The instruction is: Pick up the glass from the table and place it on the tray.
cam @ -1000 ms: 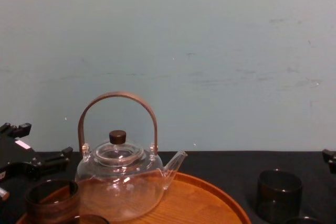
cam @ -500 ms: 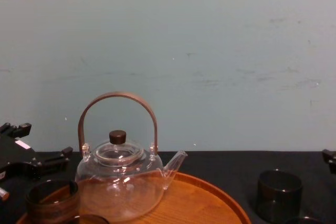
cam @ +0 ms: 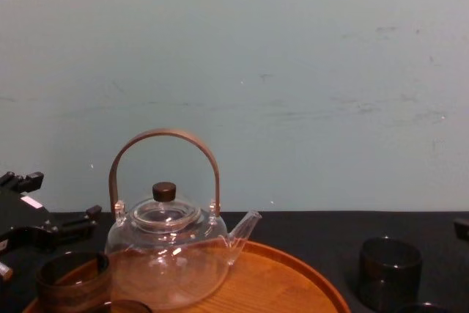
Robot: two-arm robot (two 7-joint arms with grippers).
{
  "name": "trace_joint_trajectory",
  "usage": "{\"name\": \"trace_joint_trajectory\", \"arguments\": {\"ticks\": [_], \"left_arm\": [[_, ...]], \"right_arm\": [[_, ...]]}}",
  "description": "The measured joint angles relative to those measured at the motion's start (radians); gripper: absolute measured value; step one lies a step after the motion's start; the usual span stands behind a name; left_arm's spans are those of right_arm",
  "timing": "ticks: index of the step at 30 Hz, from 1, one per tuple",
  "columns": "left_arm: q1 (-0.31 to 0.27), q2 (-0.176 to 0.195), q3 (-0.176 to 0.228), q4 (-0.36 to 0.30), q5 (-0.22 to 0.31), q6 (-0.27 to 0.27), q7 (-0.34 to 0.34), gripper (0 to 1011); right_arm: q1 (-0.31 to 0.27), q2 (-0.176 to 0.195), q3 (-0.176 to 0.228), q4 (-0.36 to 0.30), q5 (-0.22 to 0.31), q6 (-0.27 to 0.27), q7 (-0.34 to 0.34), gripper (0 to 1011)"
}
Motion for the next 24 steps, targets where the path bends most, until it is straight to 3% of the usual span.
{"name": "trace_joint_trajectory", "arguments": {"ticks": [11,24], "left_arm": [[0.000,0.000,0.000,0.000,0.000,0.000,0.000,1001],[0.000,0.000,0.000,0.000,0.000,0.000,0.000,1001]], "right_arm": [[-0.096,0.053,0.060,-0.097,0.045,0.057,0.065,1002],[-0.190,0.117,0.098,-0.166,0.063,0.092,0.173,1002]]}}
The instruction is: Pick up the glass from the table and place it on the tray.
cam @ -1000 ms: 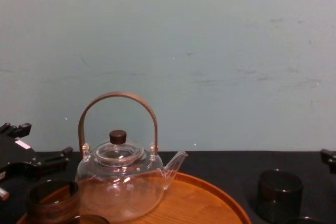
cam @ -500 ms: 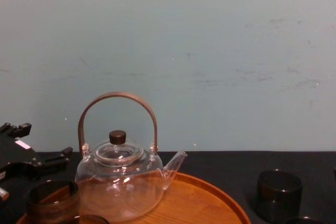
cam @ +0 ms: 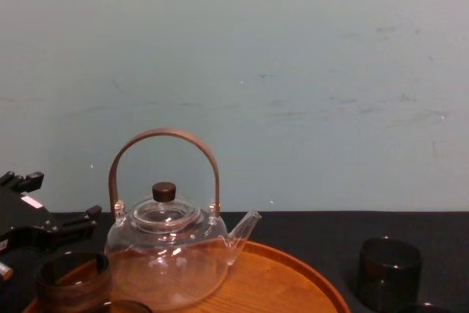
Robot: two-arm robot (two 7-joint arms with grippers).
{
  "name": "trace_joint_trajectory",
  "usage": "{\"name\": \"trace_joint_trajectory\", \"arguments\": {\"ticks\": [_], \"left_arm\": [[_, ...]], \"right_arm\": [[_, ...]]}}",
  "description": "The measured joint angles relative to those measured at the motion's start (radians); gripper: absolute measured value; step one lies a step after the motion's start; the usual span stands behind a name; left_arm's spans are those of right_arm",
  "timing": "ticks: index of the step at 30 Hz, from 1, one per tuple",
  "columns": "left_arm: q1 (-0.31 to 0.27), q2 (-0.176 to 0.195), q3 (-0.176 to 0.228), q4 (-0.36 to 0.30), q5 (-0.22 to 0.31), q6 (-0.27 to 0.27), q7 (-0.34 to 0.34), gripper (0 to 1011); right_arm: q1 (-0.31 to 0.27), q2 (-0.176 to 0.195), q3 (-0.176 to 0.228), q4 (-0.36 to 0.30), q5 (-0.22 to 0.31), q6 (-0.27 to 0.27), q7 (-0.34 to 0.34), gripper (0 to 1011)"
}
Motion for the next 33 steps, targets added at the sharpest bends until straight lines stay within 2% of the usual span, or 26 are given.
{"name": "trace_joint_trajectory", "arguments": {"ticks": [6,14,23,33], "left_arm": [[0.000,0.000,0.000,0.000,0.000,0.000,0.000,1001],[0.000,0.000,0.000,0.000,0.000,0.000,0.000,1001],[0.000,0.000,0.000,0.000,0.000,0.000,0.000,1001],[0.000,0.000,0.000,0.000,0.000,0.000,0.000,1001]], "right_arm": [[-0.028,0.022,0.008,-0.019,-0.001,0.010,0.050,1002],[-0.041,0.028,0.005,-0.033,-0.021,0.014,0.103,1002],[-0.028,0.013,-0.010,-0.031,-0.053,0.026,0.142,1002],[0.002,-0.025,-0.027,-0.005,-0.090,0.054,0.167,1002]]}}
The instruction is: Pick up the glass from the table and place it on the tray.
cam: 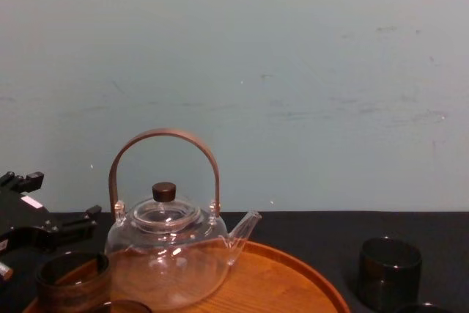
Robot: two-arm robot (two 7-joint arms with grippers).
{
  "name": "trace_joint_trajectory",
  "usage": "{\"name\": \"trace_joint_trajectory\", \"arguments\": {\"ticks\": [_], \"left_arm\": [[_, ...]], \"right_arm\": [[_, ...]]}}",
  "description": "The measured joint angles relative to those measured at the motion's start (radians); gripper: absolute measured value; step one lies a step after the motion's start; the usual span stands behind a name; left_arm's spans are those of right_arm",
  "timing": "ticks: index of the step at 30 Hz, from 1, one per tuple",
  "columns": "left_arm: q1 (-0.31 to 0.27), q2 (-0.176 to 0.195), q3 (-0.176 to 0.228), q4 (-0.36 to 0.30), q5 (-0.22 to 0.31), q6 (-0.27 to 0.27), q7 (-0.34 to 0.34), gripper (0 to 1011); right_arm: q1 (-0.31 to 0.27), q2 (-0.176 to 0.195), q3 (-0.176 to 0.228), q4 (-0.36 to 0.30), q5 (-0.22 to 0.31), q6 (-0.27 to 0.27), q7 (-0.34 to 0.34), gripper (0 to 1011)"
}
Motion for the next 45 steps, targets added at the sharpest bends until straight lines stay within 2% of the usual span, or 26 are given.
{"name": "trace_joint_trajectory", "arguments": {"ticks": [9,22,45], "left_arm": [[0.000,0.000,0.000,0.000,0.000,0.000,0.000,1002],[0.000,0.000,0.000,0.000,0.000,0.000,0.000,1001],[0.000,0.000,0.000,0.000,0.000,0.000,0.000,1001]], "right_arm": [[0.038,-0.034,-0.022,0.034,-0.016,0.036,0.013,1002],[0.085,-0.067,-0.048,0.082,-0.037,0.060,0.019,1002],[0.167,-0.111,-0.091,0.148,-0.068,0.064,0.037,1002]]}}
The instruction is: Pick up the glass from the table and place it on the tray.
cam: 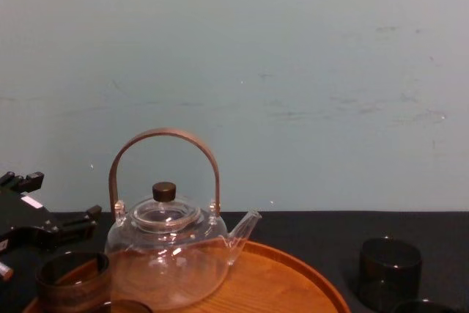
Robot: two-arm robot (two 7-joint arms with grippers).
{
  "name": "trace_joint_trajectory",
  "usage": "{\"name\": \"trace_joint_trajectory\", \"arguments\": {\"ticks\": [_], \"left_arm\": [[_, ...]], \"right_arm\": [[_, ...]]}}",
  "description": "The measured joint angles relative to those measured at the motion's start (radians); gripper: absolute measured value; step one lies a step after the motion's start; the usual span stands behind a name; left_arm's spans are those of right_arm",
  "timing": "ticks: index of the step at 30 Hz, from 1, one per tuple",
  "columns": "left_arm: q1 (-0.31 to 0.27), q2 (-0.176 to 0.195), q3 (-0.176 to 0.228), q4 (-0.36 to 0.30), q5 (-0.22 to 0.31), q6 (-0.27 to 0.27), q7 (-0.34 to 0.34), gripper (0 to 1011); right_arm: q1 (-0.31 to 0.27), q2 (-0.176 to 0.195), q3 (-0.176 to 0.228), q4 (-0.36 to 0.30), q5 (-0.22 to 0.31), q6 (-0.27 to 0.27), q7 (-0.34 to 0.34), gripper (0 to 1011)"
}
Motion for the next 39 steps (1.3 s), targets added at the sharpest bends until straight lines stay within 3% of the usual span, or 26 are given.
{"name": "trace_joint_trajectory", "arguments": {"ticks": [22,28,39], "left_arm": [[0.000,0.000,0.000,0.000,0.000,0.000,0.000,1001],[0.000,0.000,0.000,0.000,0.000,0.000,0.000,1001],[0.000,0.000,0.000,0.000,0.000,0.000,0.000,1001]], "right_arm": [[0.014,-0.009,-0.010,0.009,-0.007,-0.006,0.003,1002],[0.013,-0.008,-0.009,0.008,-0.007,-0.006,0.003,911],[0.011,-0.008,-0.006,0.007,-0.003,-0.006,0.003,911]]}}
